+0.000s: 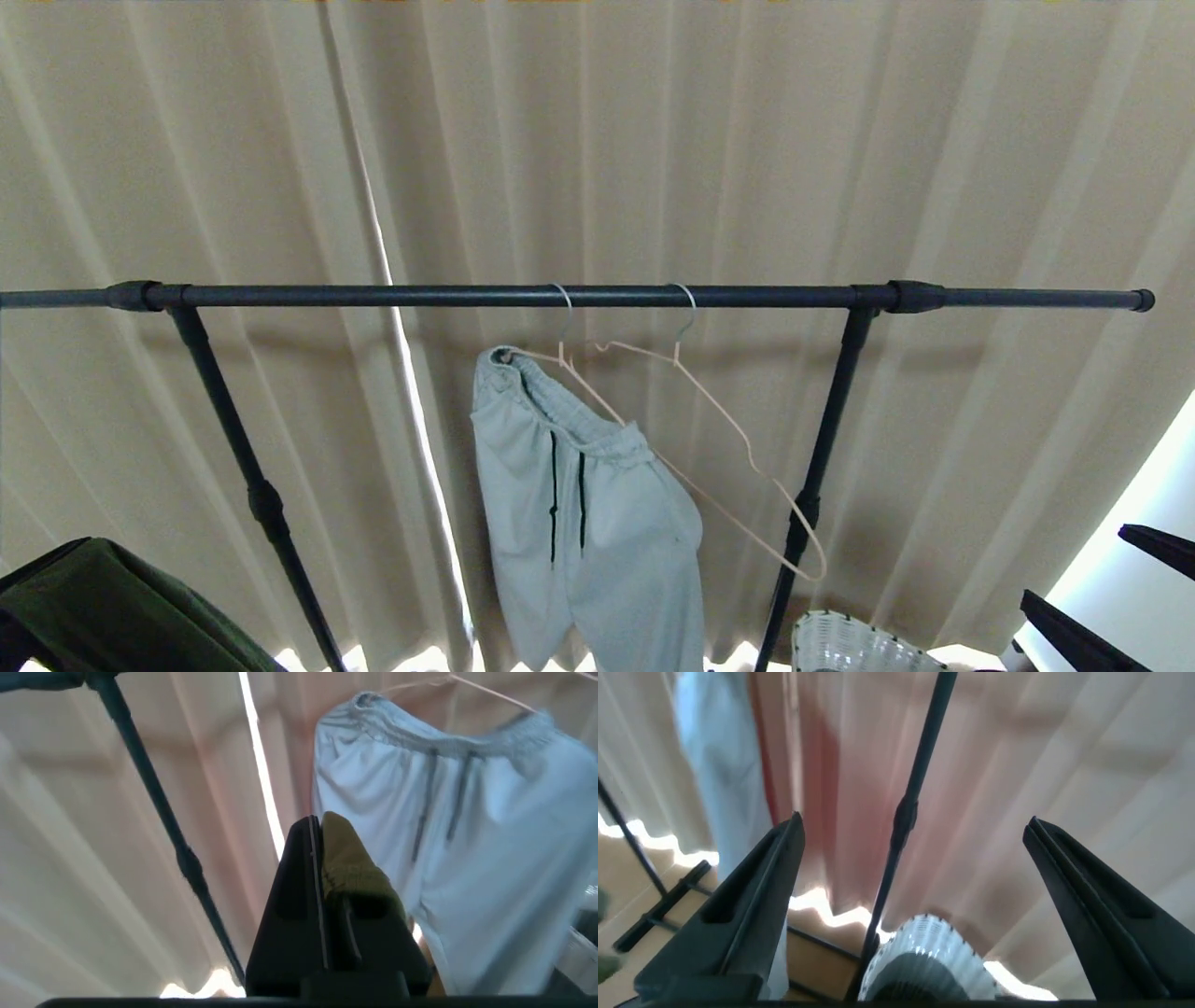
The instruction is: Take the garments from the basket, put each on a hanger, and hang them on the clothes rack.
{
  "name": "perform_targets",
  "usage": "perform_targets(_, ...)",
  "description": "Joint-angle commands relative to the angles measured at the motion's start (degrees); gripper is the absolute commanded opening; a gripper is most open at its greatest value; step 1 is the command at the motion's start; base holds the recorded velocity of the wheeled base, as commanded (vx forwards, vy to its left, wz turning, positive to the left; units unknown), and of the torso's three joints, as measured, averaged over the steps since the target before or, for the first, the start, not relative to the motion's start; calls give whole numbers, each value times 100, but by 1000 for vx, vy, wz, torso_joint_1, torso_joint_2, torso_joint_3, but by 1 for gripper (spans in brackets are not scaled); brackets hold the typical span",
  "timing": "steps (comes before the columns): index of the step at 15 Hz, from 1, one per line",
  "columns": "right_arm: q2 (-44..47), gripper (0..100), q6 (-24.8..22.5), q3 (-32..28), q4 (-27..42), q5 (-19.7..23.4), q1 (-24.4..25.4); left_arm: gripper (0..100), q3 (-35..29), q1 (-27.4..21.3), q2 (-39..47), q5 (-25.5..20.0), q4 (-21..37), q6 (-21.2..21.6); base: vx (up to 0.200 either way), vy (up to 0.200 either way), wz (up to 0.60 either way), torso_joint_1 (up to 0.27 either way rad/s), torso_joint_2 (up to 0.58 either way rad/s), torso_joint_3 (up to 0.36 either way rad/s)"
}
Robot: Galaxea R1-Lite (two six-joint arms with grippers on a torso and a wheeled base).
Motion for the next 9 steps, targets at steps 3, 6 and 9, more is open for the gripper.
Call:
perform_targets(3, 26, 100, -2, 22, 6, 11, 3, 0, 93, -10, -3, 2, -10, 41, 67, 0, 0, -1, 1, 2)
perform_targets(6, 35, 100, -2, 40, 6, 11, 3, 0, 93, -10, 6, 2, -10, 41, 0, 0, 0, 0, 0, 0)
perform_targets(9, 17, 100, -2, 40, 6, 11, 3, 0, 102, -10, 6, 2, -10, 94, 0, 133, 0, -3, 2, 2)
